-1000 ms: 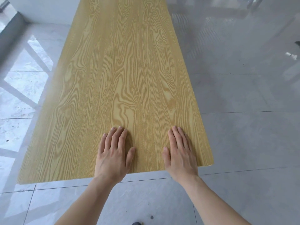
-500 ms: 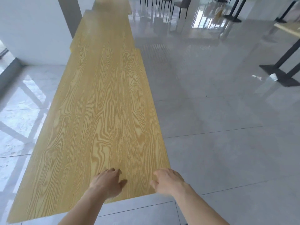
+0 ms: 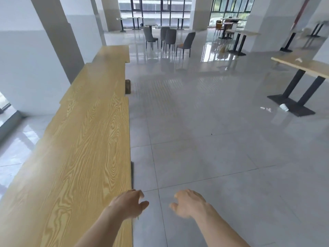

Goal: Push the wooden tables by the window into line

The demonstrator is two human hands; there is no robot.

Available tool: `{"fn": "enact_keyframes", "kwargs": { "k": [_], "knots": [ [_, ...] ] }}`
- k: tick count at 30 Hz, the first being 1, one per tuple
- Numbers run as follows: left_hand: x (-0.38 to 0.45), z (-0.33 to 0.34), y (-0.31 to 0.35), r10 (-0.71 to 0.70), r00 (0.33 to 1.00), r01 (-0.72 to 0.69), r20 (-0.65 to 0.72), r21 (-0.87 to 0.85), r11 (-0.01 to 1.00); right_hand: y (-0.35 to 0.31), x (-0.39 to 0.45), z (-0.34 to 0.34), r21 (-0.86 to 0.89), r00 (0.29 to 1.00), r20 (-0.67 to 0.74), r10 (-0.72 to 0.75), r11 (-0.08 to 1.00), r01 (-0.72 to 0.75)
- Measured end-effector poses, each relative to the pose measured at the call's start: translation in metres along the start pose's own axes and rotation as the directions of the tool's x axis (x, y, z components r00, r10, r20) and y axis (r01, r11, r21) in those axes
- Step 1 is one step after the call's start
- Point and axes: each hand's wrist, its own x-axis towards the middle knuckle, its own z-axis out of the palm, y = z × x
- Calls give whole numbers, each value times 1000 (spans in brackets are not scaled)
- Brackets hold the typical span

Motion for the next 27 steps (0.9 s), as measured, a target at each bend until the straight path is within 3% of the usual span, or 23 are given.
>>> {"fn": "enact_keyframes", "kwargs": {
  "k": [12,27],
  "knots": [
    [167,-97,77,51,998,-51,-45,-5,999,94,134,-132,-19,994,-93,58,998,-60],
    [421,-281,85,-6,998,-2,-65,-109,994,105,377,-359,-51,996,-94,10,999,-15]
  ]
}}
